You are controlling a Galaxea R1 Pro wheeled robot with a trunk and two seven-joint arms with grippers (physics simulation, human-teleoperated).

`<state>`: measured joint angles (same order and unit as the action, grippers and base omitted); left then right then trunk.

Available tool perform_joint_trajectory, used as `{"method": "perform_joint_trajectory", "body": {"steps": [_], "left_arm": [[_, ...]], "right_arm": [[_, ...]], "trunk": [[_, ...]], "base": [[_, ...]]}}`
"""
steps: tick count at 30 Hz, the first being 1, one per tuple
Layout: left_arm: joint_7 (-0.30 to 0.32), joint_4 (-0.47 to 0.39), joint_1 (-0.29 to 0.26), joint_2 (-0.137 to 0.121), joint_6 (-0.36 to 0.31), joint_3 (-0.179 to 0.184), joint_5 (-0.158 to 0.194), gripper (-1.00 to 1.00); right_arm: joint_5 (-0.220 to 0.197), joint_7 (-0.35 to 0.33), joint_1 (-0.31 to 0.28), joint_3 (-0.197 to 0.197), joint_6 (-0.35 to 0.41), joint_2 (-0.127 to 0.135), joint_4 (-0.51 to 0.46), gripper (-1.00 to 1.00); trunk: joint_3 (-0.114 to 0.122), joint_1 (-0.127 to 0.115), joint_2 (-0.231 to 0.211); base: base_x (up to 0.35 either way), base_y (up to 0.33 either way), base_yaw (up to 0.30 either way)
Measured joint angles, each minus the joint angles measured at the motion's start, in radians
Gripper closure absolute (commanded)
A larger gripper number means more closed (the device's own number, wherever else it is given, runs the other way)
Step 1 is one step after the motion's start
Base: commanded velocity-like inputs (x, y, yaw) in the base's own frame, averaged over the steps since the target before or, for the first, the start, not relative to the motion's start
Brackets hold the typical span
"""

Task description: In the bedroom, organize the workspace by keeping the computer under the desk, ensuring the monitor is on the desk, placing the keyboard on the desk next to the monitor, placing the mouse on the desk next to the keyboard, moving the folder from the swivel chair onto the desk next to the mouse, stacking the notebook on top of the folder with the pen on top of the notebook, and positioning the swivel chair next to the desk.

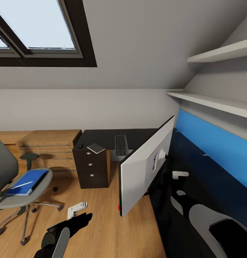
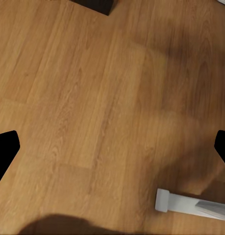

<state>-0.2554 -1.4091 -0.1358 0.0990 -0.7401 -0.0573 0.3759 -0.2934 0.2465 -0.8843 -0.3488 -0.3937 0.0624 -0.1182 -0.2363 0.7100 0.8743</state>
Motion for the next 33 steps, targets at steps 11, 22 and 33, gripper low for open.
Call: {"method": "perform_joint_trajectory", "body": {"steps": [11,22,33], "left_arm": [[-0.001,0.001,0.0,0.001,0.0,0.0,0.0,-1.0],[0.001,0.001,0.0,0.001,0.0,0.0,0.0,-1.0],[0.001,0.001,0.0,0.001,0.0,0.0,0.0,-1.0]], "right_arm": [[0.0,0.0,0.0,0.0,0.0,0.0,0.0,-1.0],[-0.001,0.001,0.0,0.002,0.0,0.003,0.0,-1.0],[-0.001,0.002,0.0,0.002,0.0,0.01,0.0,-1.0]], "trunk": [[0.0,0.0,0.0],[0.0,0.0,0.0],[0.0,0.0,0.0]], "base": [[0.033,0.0,0.0],[0.009,0.0,0.0],[0.009,0.0,0.0]]}}
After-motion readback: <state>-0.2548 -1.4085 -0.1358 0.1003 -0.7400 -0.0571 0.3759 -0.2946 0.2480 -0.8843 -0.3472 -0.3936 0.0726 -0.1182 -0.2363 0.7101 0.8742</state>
